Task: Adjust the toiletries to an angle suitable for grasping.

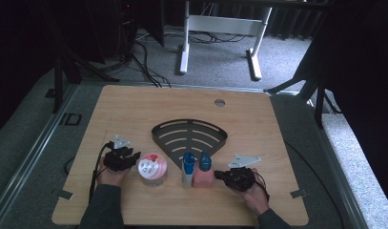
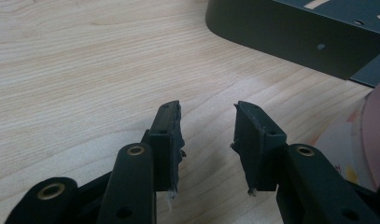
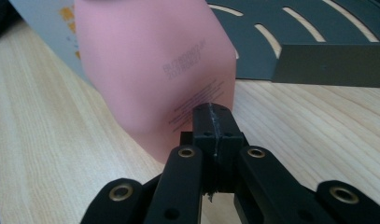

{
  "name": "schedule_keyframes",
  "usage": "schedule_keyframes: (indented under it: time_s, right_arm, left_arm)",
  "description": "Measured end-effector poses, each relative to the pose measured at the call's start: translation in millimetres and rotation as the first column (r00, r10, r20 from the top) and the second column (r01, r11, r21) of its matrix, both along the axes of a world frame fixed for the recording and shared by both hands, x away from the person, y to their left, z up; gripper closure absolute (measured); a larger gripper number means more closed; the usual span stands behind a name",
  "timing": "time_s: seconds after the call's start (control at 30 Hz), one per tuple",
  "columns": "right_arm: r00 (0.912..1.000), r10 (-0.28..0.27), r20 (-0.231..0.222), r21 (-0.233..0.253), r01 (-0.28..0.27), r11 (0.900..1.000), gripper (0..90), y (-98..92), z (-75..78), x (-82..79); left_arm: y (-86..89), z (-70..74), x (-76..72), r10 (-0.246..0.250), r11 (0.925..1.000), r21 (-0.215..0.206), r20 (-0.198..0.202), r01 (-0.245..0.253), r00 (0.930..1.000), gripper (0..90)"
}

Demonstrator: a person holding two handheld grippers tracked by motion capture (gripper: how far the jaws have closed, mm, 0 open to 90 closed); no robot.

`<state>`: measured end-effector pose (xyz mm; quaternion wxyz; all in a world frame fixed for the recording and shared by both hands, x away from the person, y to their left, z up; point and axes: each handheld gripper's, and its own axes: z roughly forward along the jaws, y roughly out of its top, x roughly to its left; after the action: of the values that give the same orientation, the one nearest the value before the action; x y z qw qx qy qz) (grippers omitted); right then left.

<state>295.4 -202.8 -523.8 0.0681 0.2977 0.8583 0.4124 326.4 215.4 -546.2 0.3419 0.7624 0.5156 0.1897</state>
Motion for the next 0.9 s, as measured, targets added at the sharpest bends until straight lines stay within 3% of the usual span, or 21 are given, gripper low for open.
schedule_keyframes:
  time_s: [0.4,0.5,0.53,0.63,0.67,0.7,0.73,0.8,0.83,0.9]
  right_arm:
    - [0.9989,0.047,-0.001,-0.002,-0.047,0.999,90.0,12.9,0.0,-4.5]
    - [0.9986,0.053,0.0,-0.002,-0.053,0.999,90.0,13.6,-0.2,-4.6]
    - [0.9985,0.055,-0.001,-0.001,-0.055,0.998,90.0,13.7,-0.3,-4.6]
    - [0.9984,0.057,-0.002,-0.003,-0.057,0.998,90.0,13.9,-0.7,-4.6]
    - [0.9984,0.057,-0.001,-0.004,-0.057,0.998,90.0,13.9,-0.9,-4.7]
    - [0.9984,0.057,-0.001,-0.004,-0.057,0.998,90.0,13.9,-0.9,-4.7]
    - [0.9983,0.058,-0.002,-0.005,-0.058,0.998,90.0,14.0,-0.9,-4.7]
    - [0.9982,0.06,-0.001,-0.006,-0.06,0.998,90.0,14.0,-0.9,-4.7]
    - [0.9982,0.06,-0.001,-0.006,-0.06,0.998,90.0,14.0,-0.9,-4.7]
    - [0.9981,0.061,0.0,-0.006,-0.061,0.998,90.0,14.0,-0.9,-5.1]
  left_arm:
    - [-2.1,0.8,0.3,-0.032,0.9995,-0.002,0.006,0.032,0.9995,61.8]
    - [-1.7,0.0,5.1,-0.068,0.9975,-0.021,0.008,0.068,0.9977,64.5]
    - [0.8,-0.6,11.8,-0.116,0.9914,-0.06,0.013,0.116,0.9932,66.2]
    - [3.2,-1.8,17.5,-0.143,0.9839,-0.108,0.01,0.143,0.9897,76.5]
    - [1.2,-3.1,19.2,-0.176,0.9804,-0.089,0.005,0.176,0.9844,80.1]
    - [1.2,-3.1,19.2,-0.176,0.9804,-0.089,0.005,0.176,0.9844,82.8]
    - [-3.1,-4.4,18.6,-0.223,0.9727,-0.067,-0.008,0.222,0.9747,85.3]
    - [-8.8,-4.7,17.3,-0.268,0.9629,-0.039,-0.018,0.267,0.9633,88.7]
    - [-8.8,-4.7,17.3,-0.268,0.9629,-0.039,-0.018,0.267,0.9633,89.2]
    - [-11.8,-4.7,17.8,-0.298,0.9541,-0.04,-0.023,0.297,0.9543,89.7]
